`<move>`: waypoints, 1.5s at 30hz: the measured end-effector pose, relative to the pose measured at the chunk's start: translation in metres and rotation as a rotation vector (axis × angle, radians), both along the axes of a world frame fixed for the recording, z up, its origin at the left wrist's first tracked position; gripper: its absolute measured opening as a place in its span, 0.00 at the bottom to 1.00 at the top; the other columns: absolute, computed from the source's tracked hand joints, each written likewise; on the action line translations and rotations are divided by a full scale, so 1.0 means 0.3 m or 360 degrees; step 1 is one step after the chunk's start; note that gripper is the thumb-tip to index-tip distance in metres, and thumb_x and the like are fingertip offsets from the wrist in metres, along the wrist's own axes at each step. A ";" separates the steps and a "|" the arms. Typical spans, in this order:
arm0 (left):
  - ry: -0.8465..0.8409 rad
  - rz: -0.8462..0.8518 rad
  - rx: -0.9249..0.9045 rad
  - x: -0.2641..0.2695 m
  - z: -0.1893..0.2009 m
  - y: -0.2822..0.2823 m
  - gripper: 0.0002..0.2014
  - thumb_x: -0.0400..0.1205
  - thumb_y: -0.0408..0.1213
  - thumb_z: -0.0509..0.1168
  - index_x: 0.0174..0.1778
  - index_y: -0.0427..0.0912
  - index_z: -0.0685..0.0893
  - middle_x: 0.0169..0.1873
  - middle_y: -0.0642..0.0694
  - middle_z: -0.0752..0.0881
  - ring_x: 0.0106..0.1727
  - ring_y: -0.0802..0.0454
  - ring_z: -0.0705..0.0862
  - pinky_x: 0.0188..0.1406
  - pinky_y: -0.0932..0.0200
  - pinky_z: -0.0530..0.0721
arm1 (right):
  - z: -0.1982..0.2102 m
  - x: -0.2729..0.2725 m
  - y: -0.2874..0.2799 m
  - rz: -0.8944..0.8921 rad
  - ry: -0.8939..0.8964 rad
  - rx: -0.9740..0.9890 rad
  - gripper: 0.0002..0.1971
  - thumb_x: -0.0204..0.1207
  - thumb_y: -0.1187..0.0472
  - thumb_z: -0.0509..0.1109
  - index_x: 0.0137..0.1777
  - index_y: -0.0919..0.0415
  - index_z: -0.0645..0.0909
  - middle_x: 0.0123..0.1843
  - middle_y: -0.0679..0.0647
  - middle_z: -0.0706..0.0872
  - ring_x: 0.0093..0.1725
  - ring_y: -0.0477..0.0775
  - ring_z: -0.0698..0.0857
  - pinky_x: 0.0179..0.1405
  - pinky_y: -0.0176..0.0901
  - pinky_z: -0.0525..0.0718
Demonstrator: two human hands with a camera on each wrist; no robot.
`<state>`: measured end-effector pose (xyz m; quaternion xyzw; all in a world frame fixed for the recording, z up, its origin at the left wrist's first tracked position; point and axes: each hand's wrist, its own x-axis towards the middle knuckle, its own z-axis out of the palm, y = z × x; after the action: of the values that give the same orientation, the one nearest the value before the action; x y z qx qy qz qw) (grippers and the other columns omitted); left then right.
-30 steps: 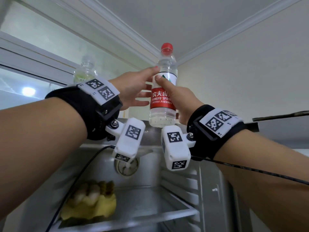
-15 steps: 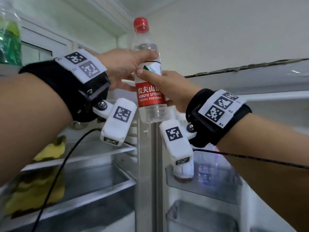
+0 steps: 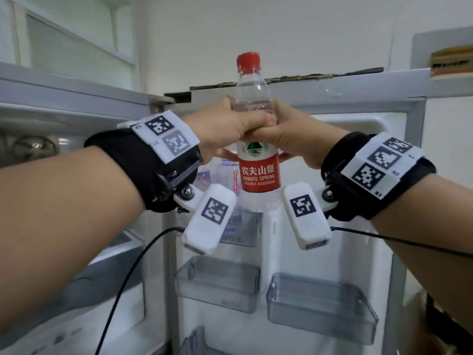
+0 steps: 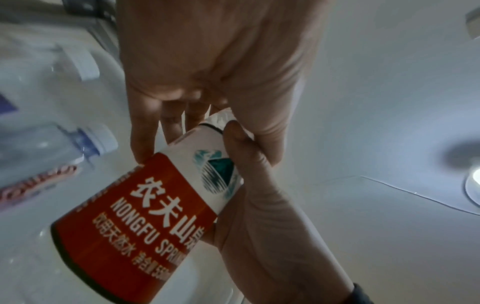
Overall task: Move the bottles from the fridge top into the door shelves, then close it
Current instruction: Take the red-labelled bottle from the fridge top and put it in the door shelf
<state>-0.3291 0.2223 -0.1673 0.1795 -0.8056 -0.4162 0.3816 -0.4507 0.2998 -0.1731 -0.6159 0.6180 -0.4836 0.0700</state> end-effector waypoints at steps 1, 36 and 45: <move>-0.0032 -0.0027 0.0004 -0.026 -0.015 0.015 0.27 0.72 0.44 0.76 0.67 0.49 0.77 0.56 0.47 0.89 0.56 0.47 0.89 0.51 0.45 0.88 | -0.017 -0.024 0.016 -0.0036 0.0000 0.0015 0.35 0.69 0.54 0.79 0.74 0.48 0.69 0.58 0.53 0.90 0.54 0.55 0.90 0.43 0.52 0.88; -0.0622 0.0109 -0.0495 -0.289 -0.355 0.077 0.17 0.84 0.43 0.63 0.66 0.42 0.85 0.63 0.47 0.84 0.56 0.54 0.79 0.51 0.67 0.69 | -0.680 -0.277 -0.031 -0.0708 -0.0391 0.0366 0.41 0.55 0.52 0.84 0.69 0.53 0.71 0.64 0.56 0.79 0.57 0.59 0.86 0.48 0.56 0.90; -0.0649 0.0064 -0.0491 -0.275 -0.345 0.051 0.19 0.85 0.42 0.61 0.72 0.44 0.80 0.70 0.47 0.82 0.69 0.51 0.79 0.57 0.66 0.70 | -0.541 -0.247 0.005 -0.0697 -0.0364 -0.0156 0.38 0.68 0.54 0.80 0.76 0.52 0.66 0.66 0.57 0.75 0.57 0.50 0.79 0.47 0.37 0.78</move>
<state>-0.4116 0.2377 -0.2708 0.2153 -0.9161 -0.2357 0.2425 -0.5248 0.3013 -0.3354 -0.4112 0.7005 -0.5833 0.0030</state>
